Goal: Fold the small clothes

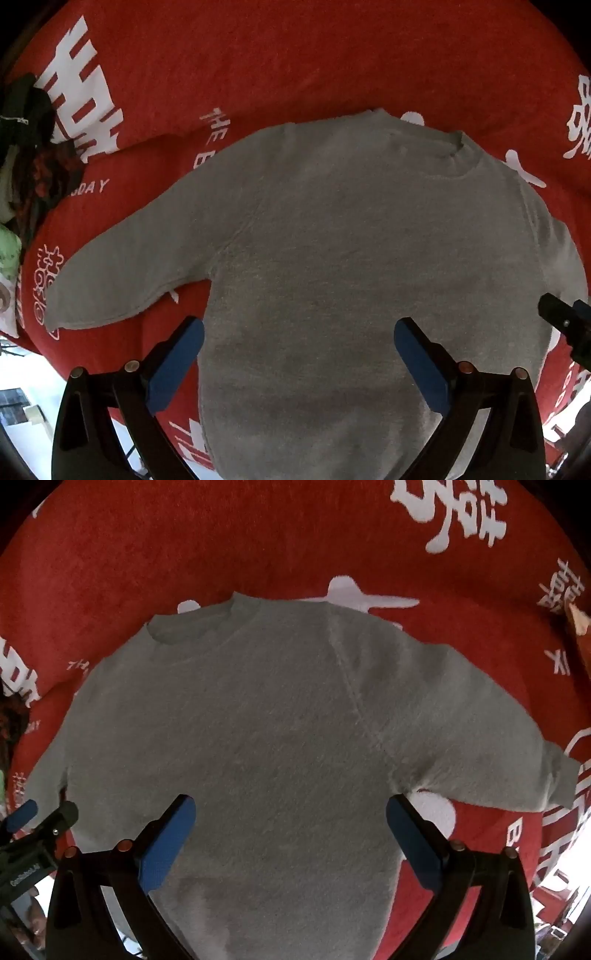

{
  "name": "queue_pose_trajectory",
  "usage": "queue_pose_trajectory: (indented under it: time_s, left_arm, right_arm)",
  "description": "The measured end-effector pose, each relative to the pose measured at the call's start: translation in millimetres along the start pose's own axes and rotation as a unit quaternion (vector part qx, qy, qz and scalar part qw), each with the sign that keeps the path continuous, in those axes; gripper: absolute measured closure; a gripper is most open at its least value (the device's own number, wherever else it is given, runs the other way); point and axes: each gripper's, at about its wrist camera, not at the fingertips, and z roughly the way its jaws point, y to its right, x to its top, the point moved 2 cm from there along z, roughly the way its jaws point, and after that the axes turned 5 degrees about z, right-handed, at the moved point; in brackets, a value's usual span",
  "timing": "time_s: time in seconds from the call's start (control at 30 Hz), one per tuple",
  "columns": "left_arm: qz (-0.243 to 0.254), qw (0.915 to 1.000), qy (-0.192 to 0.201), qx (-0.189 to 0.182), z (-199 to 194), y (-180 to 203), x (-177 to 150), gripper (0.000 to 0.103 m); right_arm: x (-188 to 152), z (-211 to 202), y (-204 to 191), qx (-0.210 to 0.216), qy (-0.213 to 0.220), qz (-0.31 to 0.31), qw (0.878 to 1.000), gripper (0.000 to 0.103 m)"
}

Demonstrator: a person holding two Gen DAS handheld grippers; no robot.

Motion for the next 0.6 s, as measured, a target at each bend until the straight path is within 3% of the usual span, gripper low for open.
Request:
queue_pose_trajectory:
  time_s: [0.1,0.6]
  left_arm:
    - [-0.02,0.9997,-0.003,0.011,3,9,-6,0.0]
    - [-0.043,0.9985,-0.029,0.017,5,23,-13,0.0]
  right_arm:
    - [7,-2,13,0.026,-0.018,0.001,0.999,0.0]
    - [-2,-10,1,0.006,-0.024,-0.005,1.0,0.0]
